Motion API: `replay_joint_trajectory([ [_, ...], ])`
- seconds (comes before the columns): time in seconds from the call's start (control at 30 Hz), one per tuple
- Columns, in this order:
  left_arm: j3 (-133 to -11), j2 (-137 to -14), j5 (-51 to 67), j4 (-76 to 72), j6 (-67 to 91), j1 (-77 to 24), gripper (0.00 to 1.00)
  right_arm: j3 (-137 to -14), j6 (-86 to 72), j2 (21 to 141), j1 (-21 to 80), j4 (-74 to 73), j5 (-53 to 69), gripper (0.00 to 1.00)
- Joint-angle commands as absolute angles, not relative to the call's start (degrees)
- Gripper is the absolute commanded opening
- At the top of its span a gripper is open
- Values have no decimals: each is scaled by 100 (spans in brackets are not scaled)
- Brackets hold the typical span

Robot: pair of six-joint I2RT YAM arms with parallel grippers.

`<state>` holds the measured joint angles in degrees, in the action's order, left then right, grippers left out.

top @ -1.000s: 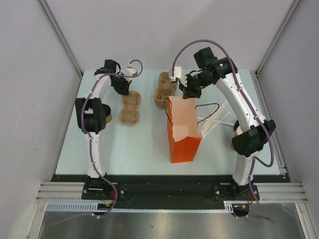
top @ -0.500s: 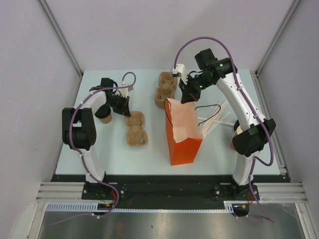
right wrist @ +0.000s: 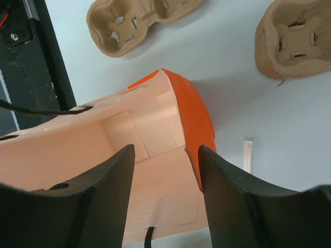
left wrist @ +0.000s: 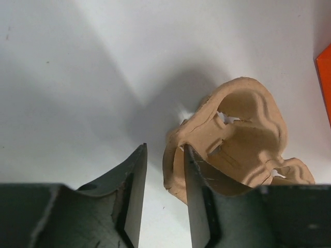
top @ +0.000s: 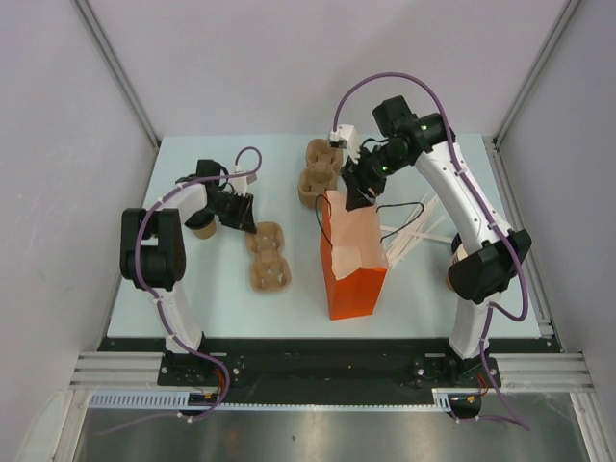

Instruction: Pack the takeout coffee

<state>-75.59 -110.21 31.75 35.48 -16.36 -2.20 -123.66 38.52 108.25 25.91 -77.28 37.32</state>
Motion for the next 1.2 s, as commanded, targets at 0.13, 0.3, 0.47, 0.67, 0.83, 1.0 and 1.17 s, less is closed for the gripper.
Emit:
replay_joint_trajectory([
  [0.13, -7989, -10591, 3190, 3753, -2302, -272, 50, -12682, 4393, 10626, 2716, -8648, 3235, 47],
  [0.3, -8033, -10468, 3190, 3692, -2749, -316, 56, -12621, 4623, 10626, 2812, -8482, 2857, 22],
  [0.47, -8182, -10581, 3384, 3867, -3409, -343, 50, -12639, 4317, 10635, 2813, -8473, 2926, 0],
  [0.67, -8420, -10828, 3313, 4052, -3893, -431, 51, -12753, 3429, 10723, 2610, -8648, 3453, 0],
  [0.83, -8411, -10916, 3393, 4069, -4227, -518, 50, -12674, 3235, 10696, 2523, -8596, 3577, 0],
  [1.0, -8516, -11153, 3270, 4262, -4543, -606, 45, -12691, 3120, 10749, 2443, -8552, 3586, 0],
  [1.17, -8578, -11320, 3155, 4315, -4693, -633, 40, -12700, 3006, 10767, 2443, -8525, 3525, 0],
])
